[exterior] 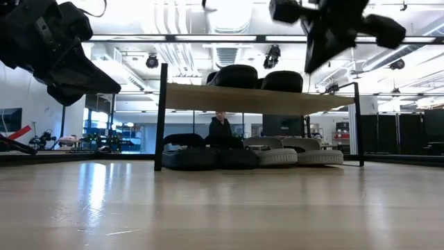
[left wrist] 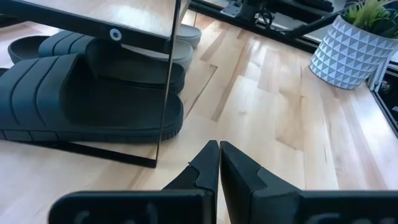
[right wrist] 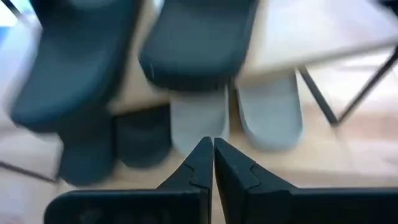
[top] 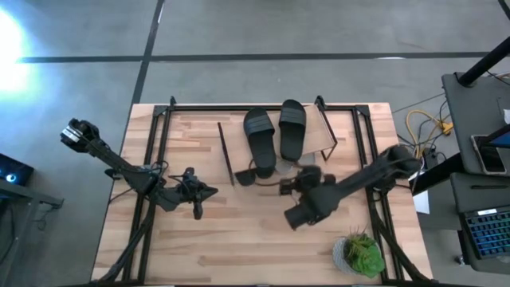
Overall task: Pick and place slides into the shelf
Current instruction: Adjust the slides under and on the shelf
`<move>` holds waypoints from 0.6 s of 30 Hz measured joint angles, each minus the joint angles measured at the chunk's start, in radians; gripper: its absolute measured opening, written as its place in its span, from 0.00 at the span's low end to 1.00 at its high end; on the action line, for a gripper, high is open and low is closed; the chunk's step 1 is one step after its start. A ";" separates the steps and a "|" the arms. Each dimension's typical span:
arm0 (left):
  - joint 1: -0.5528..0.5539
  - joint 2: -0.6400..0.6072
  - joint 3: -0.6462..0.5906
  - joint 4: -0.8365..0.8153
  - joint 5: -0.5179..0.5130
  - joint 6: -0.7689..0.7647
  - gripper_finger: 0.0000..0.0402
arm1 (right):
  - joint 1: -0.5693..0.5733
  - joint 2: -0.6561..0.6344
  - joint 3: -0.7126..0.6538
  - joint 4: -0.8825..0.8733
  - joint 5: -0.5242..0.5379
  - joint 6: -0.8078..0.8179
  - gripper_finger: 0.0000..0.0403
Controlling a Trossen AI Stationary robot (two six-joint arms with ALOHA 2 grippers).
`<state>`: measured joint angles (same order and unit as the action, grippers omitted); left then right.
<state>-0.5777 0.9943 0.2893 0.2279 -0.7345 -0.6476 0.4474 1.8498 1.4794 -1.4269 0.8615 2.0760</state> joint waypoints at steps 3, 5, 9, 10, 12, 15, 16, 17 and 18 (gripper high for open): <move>0.000 0.000 0.005 0.001 0.000 0.000 0.00 | -0.033 -0.071 -0.008 0.000 0.058 -0.029 0.02; 0.000 0.000 0.006 0.004 0.000 0.000 0.00 | -0.050 -0.110 -0.008 0.001 0.084 -0.070 0.02; 0.000 0.000 0.006 0.003 0.001 -0.001 0.00 | -0.083 -0.159 -0.008 -0.046 0.084 -0.139 0.02; 0.000 0.000 0.006 0.003 0.002 -0.001 0.00 | -0.097 -0.169 -0.011 -0.093 0.080 -0.122 0.02; 0.000 0.000 0.006 0.008 0.002 -0.001 0.00 | -0.145 -0.191 -0.020 -0.149 0.063 -0.053 0.02; 0.000 0.000 0.006 0.035 0.002 -0.002 0.00 | -0.263 -0.278 -0.083 -0.106 0.002 -0.086 0.02; 0.000 0.000 0.006 0.045 0.002 -0.002 0.00 | -0.306 -0.306 -0.096 -0.091 -0.023 -0.094 0.02; 0.000 -0.001 0.006 0.047 0.003 -0.002 0.00 | -0.346 -0.333 -0.115 -0.087 -0.052 -0.102 0.02; 0.000 -0.001 0.006 0.048 0.002 -0.002 0.00 | -0.383 -0.350 -0.133 -0.086 -0.069 -0.120 0.02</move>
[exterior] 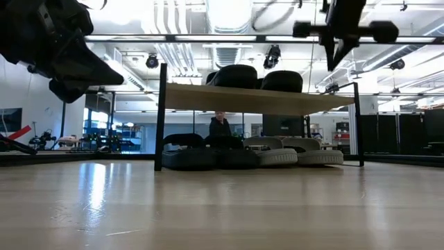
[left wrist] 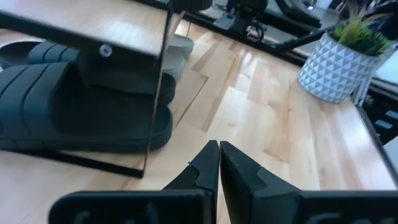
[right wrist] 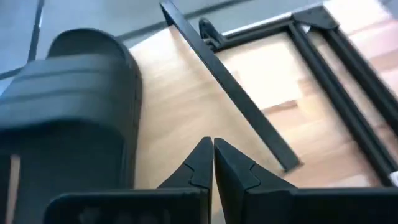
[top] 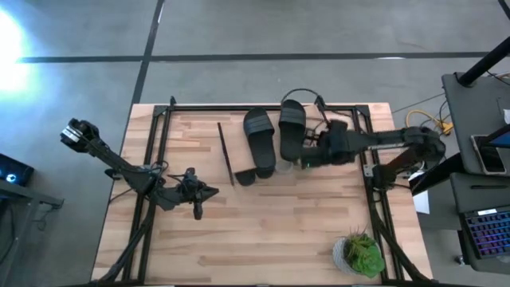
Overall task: Pick and place slides into the shelf
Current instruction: Adjust the slides under and on the shelf
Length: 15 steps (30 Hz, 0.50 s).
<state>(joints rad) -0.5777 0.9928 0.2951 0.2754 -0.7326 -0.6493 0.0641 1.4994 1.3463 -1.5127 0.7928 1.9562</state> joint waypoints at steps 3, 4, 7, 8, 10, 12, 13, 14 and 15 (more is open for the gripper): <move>0.000 0.001 0.002 0.012 0.000 0.000 0.00 | -0.101 -0.055 -0.039 0.056 -0.032 -0.068 0.02; 0.000 0.001 0.002 0.017 0.001 -0.002 0.00 | -0.140 -0.074 -0.050 0.075 -0.056 -0.095 0.02; 0.000 0.001 0.001 0.014 0.002 -0.003 0.00 | -0.276 -0.109 -0.081 0.209 -0.200 -0.299 0.02; 0.000 0.001 0.001 0.015 0.002 -0.003 0.00 | -0.322 -0.112 -0.097 0.264 -0.256 -0.382 0.02; 0.000 0.001 0.001 0.015 0.002 -0.003 0.00 | -0.418 -0.114 -0.120 0.372 -0.371 -0.501 0.02; 0.000 0.001 0.000 0.015 0.002 -0.003 0.00 | -0.505 -0.109 -0.128 0.422 -0.457 -0.564 0.02; 0.000 0.001 0.000 0.015 0.002 -0.003 0.00 | -0.543 -0.100 -0.127 0.434 -0.481 -0.580 0.02; 0.000 0.001 0.000 0.015 0.002 -0.003 0.00 | -0.575 -0.087 -0.121 0.439 -0.501 -0.594 0.02; 0.000 0.001 0.000 0.015 0.002 -0.003 0.00 | -0.600 -0.075 -0.114 0.441 -0.510 -0.612 0.02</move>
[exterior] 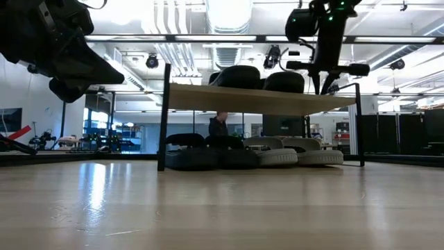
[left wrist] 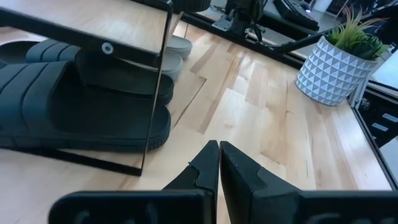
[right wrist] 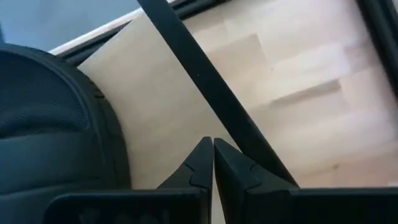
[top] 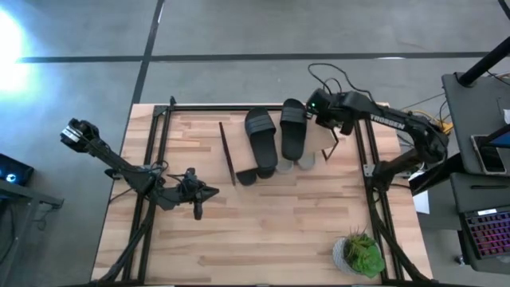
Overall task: Pick and place slides into the shelf
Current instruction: Adjust the slides under and on the shelf
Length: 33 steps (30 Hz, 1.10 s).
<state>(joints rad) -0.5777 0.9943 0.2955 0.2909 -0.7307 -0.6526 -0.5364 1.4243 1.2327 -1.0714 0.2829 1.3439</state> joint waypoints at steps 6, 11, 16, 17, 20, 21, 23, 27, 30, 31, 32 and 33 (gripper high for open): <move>0.000 0.002 -0.002 0.000 0.000 -0.048 0.00 | -0.070 0.083 0.094 0.025 0.033 -0.122 0.02; 0.000 0.014 -0.003 0.000 0.000 -0.048 0.00 | -0.070 0.205 0.230 0.064 0.035 -0.221 0.02; 0.000 0.021 -0.001 -0.002 -0.001 -0.049 0.00 | -0.060 0.346 0.350 -0.065 0.053 -0.246 0.02; 0.000 0.021 0.001 -0.001 -0.001 -0.049 0.00 | -0.058 0.370 0.366 -0.116 0.071 -0.235 0.02; 0.000 0.020 0.003 0.001 -0.001 -0.049 0.00 | -0.044 0.405 0.412 -0.182 0.125 -0.217 0.02; 0.000 0.020 0.003 0.001 -0.001 -0.049 0.00 | -0.040 0.408 0.422 -0.185 0.130 -0.229 0.02; 0.000 0.020 0.003 0.002 -0.002 -0.050 0.00 | -0.032 0.409 0.450 -0.181 0.133 -0.254 0.02; 0.000 0.020 0.003 0.006 -0.003 -0.050 0.00 | -0.026 0.396 0.478 -0.192 0.134 -0.275 0.02; 0.000 0.020 0.003 0.006 -0.004 -0.050 0.00 | -0.027 0.396 0.477 -0.206 0.133 -0.283 0.02; 0.000 0.020 0.003 0.006 -0.004 -0.050 0.00 | -0.027 0.396 0.470 -0.206 0.131 -0.283 0.02; 0.000 0.020 0.003 0.006 -0.004 -0.050 0.00 | -0.027 0.395 0.461 -0.208 0.126 -0.282 0.02; 0.000 0.019 0.003 0.007 -0.004 -0.050 0.00 | -0.027 0.395 0.451 -0.208 0.115 -0.281 0.02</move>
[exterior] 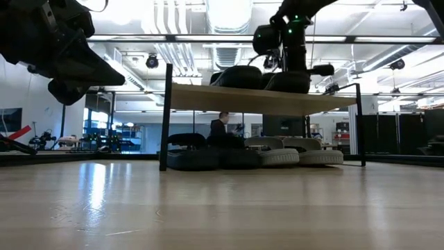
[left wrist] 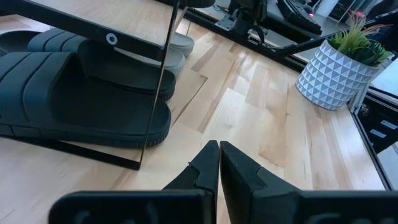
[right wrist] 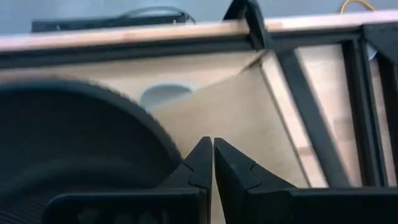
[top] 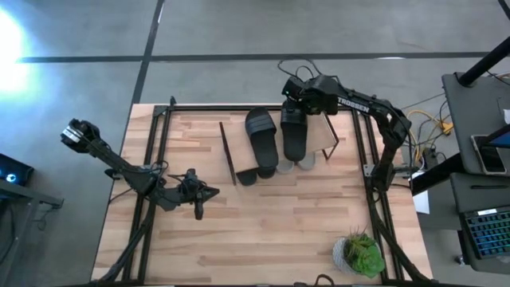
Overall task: Pick and place slides into the shelf
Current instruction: Adjust the slides under and on the shelf
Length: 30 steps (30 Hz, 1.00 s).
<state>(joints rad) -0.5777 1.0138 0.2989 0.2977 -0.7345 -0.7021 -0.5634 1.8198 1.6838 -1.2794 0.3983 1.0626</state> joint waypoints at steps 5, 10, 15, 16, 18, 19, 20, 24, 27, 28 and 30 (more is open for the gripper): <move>0.000 0.000 0.000 0.000 0.000 0.000 0.00 | 0.010 -0.001 -0.035 0.015 -0.017 0.002 0.02; 0.000 0.000 0.000 0.000 0.000 0.001 0.00 | 0.019 -0.001 -0.036 0.072 -0.013 -0.051 0.02; 0.000 0.000 0.000 0.000 0.000 0.001 0.00 | 0.047 -0.001 -0.018 0.123 -0.020 -0.075 0.02; 0.000 0.000 0.000 0.000 0.000 0.001 0.00 | 0.053 -0.001 -0.018 0.122 -0.020 -0.072 0.02; 0.000 0.000 0.000 0.000 0.000 0.000 0.00 | 0.062 -0.001 -0.016 0.119 -0.019 -0.070 0.02; 0.000 0.000 0.000 0.000 0.000 0.001 0.00 | 0.066 -0.001 -0.016 0.118 -0.019 -0.068 0.02; 0.000 0.000 0.000 0.000 0.000 0.001 0.00 | 0.068 -0.001 -0.016 0.117 -0.017 -0.064 0.02; 0.000 0.001 0.000 0.000 0.000 0.000 0.00 | 0.081 -0.001 -0.016 0.117 -0.028 -0.037 0.02; 0.000 0.005 0.000 0.000 0.000 0.001 0.00 | 0.094 -0.001 -0.016 0.119 -0.018 -0.040 0.02; 0.000 0.007 0.000 0.000 0.000 0.001 0.00 | 0.098 -0.001 -0.016 0.119 -0.004 -0.047 0.02; 0.000 0.010 0.000 0.000 0.000 0.001 0.00 | 0.102 -0.001 -0.016 0.118 0.029 -0.055 0.02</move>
<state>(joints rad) -0.5777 1.0236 0.2989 0.2981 -0.7345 -0.7013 -0.4611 1.8187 1.6680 -1.1610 0.4269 1.0077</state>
